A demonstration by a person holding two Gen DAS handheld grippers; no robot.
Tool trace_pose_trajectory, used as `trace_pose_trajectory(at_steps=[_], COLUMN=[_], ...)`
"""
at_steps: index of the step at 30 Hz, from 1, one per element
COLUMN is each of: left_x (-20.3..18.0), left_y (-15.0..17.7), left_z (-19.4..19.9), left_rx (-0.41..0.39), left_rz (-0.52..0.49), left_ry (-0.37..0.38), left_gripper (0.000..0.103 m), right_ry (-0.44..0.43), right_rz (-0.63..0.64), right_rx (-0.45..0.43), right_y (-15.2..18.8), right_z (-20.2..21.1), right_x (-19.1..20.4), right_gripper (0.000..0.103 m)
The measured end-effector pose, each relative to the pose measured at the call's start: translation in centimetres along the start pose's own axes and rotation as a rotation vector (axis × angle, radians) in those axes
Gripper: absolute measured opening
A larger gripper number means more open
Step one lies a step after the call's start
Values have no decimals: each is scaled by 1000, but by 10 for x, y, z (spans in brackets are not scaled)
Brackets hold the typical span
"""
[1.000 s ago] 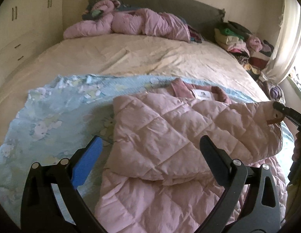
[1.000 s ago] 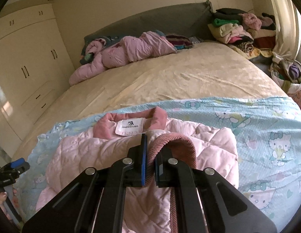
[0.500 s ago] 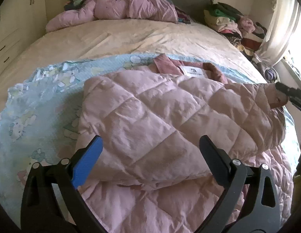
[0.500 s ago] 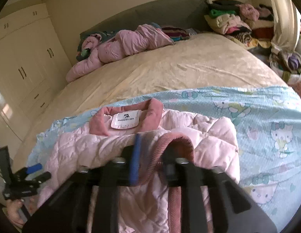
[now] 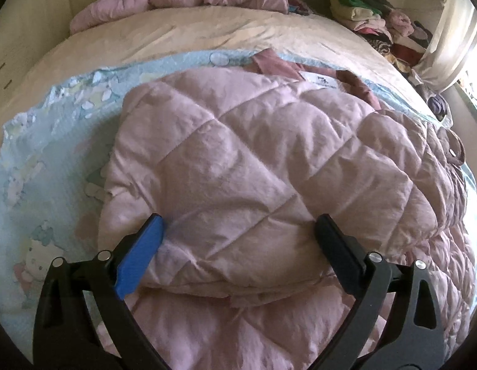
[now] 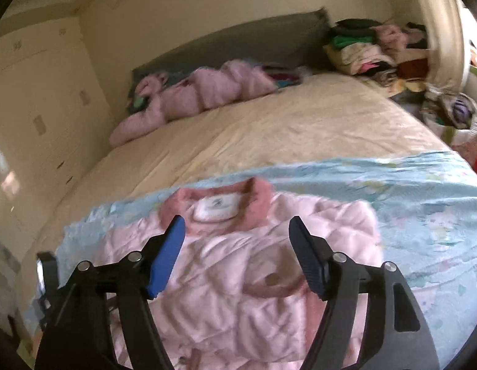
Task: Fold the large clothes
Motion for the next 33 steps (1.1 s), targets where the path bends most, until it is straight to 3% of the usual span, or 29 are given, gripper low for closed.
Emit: trace_pose_trajectory(at_steps=[10,17,28,31,33], left_x=[2,3,2,2,2], left_y=[5,4,3,3,3], left_z=[-8,-12,-9,-5,-2], left_rx=[7,1,-10,-13,-16], left_rz=[4,-1,-5,-3,-3], left_ry=[6,11,13,14,16], left_gripper=[94,94,93,93,93], right_ry=[-31,73,98,90,65], right_rz=[70,126,108,85,67], right_rx=[234,398,391,392,383], right_y=[61,108,116,112,110], right_z=[-65,-110,-119,-115,-109], right_x=[51,45,40,42,45], right_gripper=[69,70,70,73,81])
Point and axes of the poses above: each gripper's, at about its wrist camera, not at the fingertips, and z roughly against the way its jaws point, x to its left, y to its underside, the point moved 7 cm from there along -z, roughly the way its jaws point, and after that the axes turned 5 degrees about -x, right-handed, at the moved point
